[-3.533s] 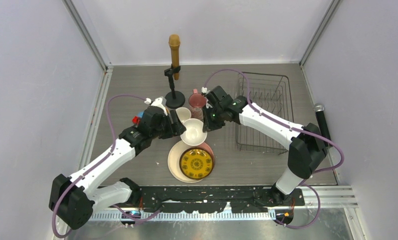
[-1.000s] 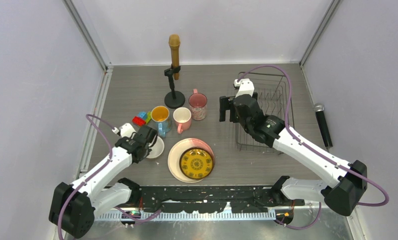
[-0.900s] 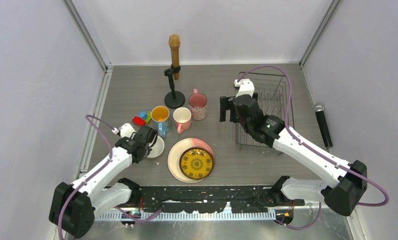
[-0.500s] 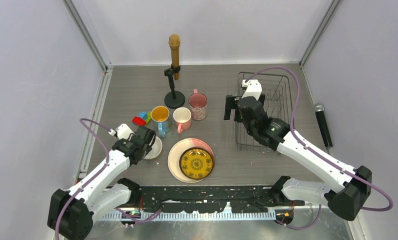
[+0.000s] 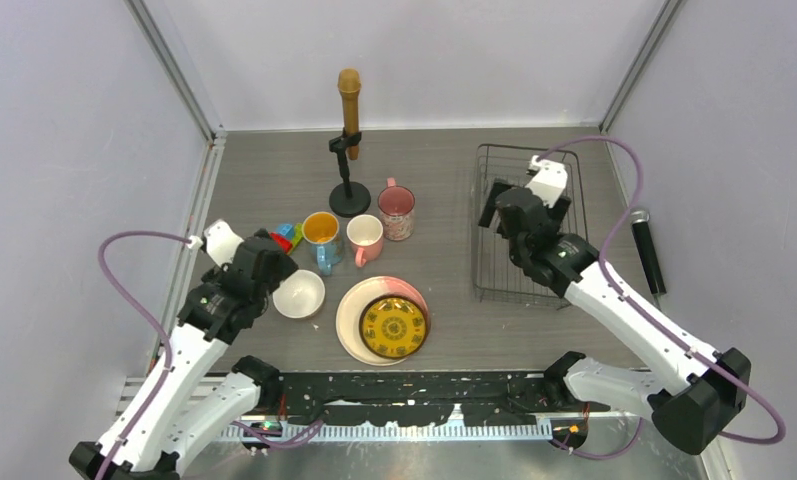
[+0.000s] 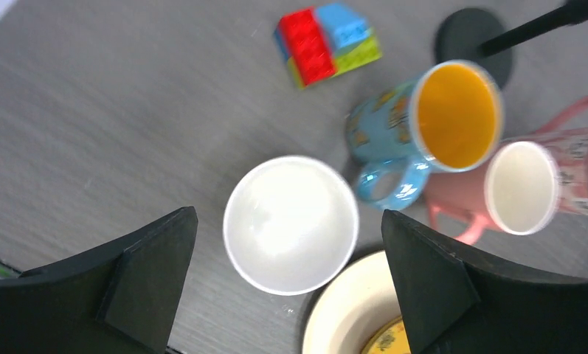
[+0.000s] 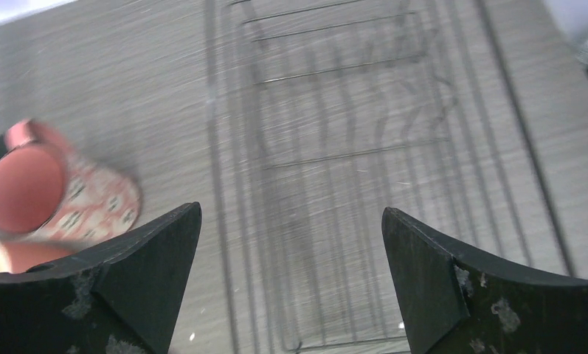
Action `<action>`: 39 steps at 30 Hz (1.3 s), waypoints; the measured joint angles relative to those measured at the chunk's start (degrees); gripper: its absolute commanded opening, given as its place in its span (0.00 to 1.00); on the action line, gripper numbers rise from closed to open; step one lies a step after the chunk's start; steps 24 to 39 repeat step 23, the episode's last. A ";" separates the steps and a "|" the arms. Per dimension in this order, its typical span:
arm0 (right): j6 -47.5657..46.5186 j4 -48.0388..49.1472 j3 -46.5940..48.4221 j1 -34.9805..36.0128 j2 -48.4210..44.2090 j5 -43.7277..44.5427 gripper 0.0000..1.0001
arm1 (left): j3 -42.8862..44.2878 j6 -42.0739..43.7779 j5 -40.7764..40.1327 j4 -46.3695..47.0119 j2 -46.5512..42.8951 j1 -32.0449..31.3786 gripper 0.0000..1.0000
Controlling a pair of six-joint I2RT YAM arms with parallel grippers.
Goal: Unload the mixed dishes from the dish rack
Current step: Reset both arms
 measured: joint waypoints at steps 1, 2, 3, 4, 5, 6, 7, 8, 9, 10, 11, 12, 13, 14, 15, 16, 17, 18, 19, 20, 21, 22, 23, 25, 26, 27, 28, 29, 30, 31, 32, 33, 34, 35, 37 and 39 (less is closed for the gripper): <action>0.96 -1.14 0.00 -1.97 -0.37 0.26 0.99 | 2.19 1.99 -0.04 0.31 0.17 0.00 1.00; 2.10 -2.43 0.00 -4.28 -0.83 0.50 0.99 | 3.87 3.72 0.02 0.57 0.55 0.00 1.00; 3.32 -3.78 -0.04 -6.88 -1.36 0.79 0.99 | 6.03 5.88 0.13 1.11 1.16 0.00 1.00; 4.52 -5.25 -0.13 -9.75 -2.08 0.85 0.99 | 7.48 7.23 0.28 1.62 1.62 0.00 1.00; 5.55 -6.54 -0.35 -12.52 -2.91 0.79 0.99 | 9.73 9.27 0.48 2.38 3.08 0.00 1.00; 6.40 -7.65 -0.55 -14.58 -3.72 0.63 0.99 | 10.12 9.75 0.50 2.71 3.52 0.00 1.00; 7.15 -8.79 -0.90 -17.16 -4.92 0.44 0.99 | 10.95 10.64 0.63 3.19 4.87 0.00 1.00; 7.93 -10.14 -1.33 -19.34 -6.54 0.55 0.99 | 11.39 11.39 0.70 3.76 6.23 0.00 1.00; 8.35 -11.26 -1.55 -19.91 -7.08 0.90 0.99 | 11.58 12.00 0.79 4.15 7.65 0.00 1.00; 8.87 -12.22 -1.84 -21.14 -9.44 1.36 0.99 | 11.63 12.37 0.87 4.33 8.94 0.00 1.00; 9.44 -12.96 -2.05 -21.22 -10.97 1.77 0.99 | 11.63 12.87 0.94 4.35 10.25 0.00 1.00; 9.90 -13.57 -2.36 -21.22 -12.59 2.23 0.99 | 11.63 13.31 1.16 4.26 11.93 0.00 1.00; 10.19 -13.81 -2.78 -21.22 -14.05 2.60 0.99 | 11.63 13.49 1.33 4.20 13.03 0.00 1.00; 10.49 -14.01 -3.39 -21.22 -15.76 2.95 0.99 | 11.63 13.66 1.38 4.07 13.90 -0.02 1.00; 10.54 -13.86 -4.22 -21.22 -17.22 3.19 0.99 | 11.63 13.84 1.40 3.96 14.29 0.00 1.00; 10.45 -13.70 -5.16 -21.22 -18.47 3.26 0.99 | 11.63 13.90 1.40 3.87 14.34 0.00 1.00; 10.23 -13.60 -5.92 -21.22 -19.39 3.23 0.99 | 11.63 14.03 1.36 3.87 14.21 0.00 1.00; 9.84 -13.29 -6.80 -21.22 -20.33 3.13 0.99 | 11.63 14.16 1.33 3.85 13.90 0.00 1.00; 9.49 -13.05 -7.56 -21.22 -20.81 2.91 0.99 | 11.63 14.34 1.29 3.80 13.51 0.00 1.00; 9.18 -12.92 -8.09 -21.22 -21.05 2.78 0.99 | 11.61 14.47 1.16 3.80 12.96 0.00 1.00; 8.83 -12.83 -8.48 -21.22 -21.03 2.71 0.99 | 11.45 14.49 0.79 3.89 12.22 0.00 1.00; 8.37 -12.76 -8.68 -21.22 -20.98 2.64 0.99 | 11.17 14.49 0.48 3.96 11.30 0.00 1.00; 8.07 -12.79 -8.70 -21.22 -20.94 2.64 0.99 | 10.86 14.49 0.28 4.02 10.58 0.00 1.00; 8.07 -12.79 -8.70 -21.22 -20.94 2.64 0.99 | 10.86 14.49 0.28 4.02 10.58 0.00 1.00; 8.07 -12.79 -8.70 -21.22 -20.94 2.64 0.99 | 10.86 14.49 0.28 4.02 10.58 0.00 1.00; 8.07 -12.79 -8.70 -21.22 -20.94 2.64 0.99 | 10.86 14.49 0.28 4.02 10.58 0.00 1.00; 8.07 -12.79 -8.70 -21.22 -20.94 2.64 0.99 | 10.86 14.49 0.28 4.02 10.58 0.00 1.00; 8.07 -12.79 -8.70 -21.22 -20.94 2.64 0.99 | 10.86 14.49 0.28 4.02 10.58 0.00 1.00; 8.07 -12.79 -8.70 -21.22 -20.94 2.64 0.99 | 10.86 14.49 0.28 4.02 10.58 0.00 1.00; 8.07 -12.79 -8.70 -21.22 -20.94 2.64 0.99 | 10.86 14.49 0.28 4.02 10.58 0.00 1.00; 8.07 -12.79 -8.70 -21.22 -20.94 2.64 0.99 | 10.86 14.49 0.28 4.02 10.58 0.00 1.00; 8.07 -12.79 -8.70 -21.22 -20.94 2.64 0.99 | 10.86 14.49 0.28 4.02 10.58 0.00 1.00; 8.07 -12.79 -8.70 -21.22 -20.94 2.64 0.99 | 10.86 14.49 0.28 4.02 10.58 0.00 1.00; 8.07 -12.79 -8.70 -21.22 -20.94 2.64 0.99 | 10.86 14.49 0.28 4.02 10.58 0.00 1.00; 8.07 -12.79 -8.70 -21.22 -20.94 2.64 0.99 | 10.86 14.49 0.28 4.02 10.58 0.00 1.00; 8.07 -12.79 -8.70 -21.22 -20.94 2.64 0.99 | 10.86 14.49 0.28 4.02 10.58 0.00 1.00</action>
